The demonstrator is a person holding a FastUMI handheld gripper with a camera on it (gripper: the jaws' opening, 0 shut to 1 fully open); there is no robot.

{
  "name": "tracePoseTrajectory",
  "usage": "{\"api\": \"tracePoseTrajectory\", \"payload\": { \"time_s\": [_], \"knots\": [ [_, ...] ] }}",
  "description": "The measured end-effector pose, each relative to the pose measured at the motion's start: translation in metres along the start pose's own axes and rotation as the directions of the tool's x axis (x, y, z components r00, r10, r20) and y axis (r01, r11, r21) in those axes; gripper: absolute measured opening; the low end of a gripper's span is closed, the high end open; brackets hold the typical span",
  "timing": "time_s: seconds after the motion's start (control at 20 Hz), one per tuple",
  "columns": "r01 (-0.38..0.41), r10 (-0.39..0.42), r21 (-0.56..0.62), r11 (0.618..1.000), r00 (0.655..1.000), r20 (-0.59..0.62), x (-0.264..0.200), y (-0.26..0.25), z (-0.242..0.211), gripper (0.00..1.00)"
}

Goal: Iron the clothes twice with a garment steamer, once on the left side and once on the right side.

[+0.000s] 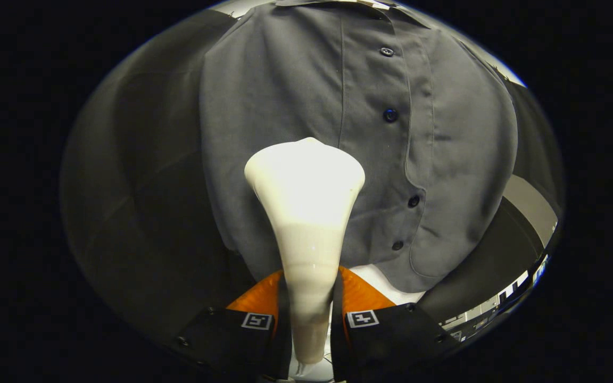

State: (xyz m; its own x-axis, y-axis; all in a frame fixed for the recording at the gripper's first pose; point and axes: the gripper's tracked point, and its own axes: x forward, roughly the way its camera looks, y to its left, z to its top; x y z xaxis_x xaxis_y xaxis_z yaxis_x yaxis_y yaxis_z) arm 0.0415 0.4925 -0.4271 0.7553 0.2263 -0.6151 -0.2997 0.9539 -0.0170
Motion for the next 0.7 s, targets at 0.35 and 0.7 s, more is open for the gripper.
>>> {"api": "tracePoseTrajectory", "payload": {
  "time_s": [0.35,0.7],
  "knots": [
    [-0.028,0.028,0.016,0.999,1.0,-0.001,-0.043,-0.022,-0.027,0.37],
    [-0.029,0.025,0.031,0.999,0.992,0.12,-0.132,-0.07,0.06,0.37]
  ]
}}
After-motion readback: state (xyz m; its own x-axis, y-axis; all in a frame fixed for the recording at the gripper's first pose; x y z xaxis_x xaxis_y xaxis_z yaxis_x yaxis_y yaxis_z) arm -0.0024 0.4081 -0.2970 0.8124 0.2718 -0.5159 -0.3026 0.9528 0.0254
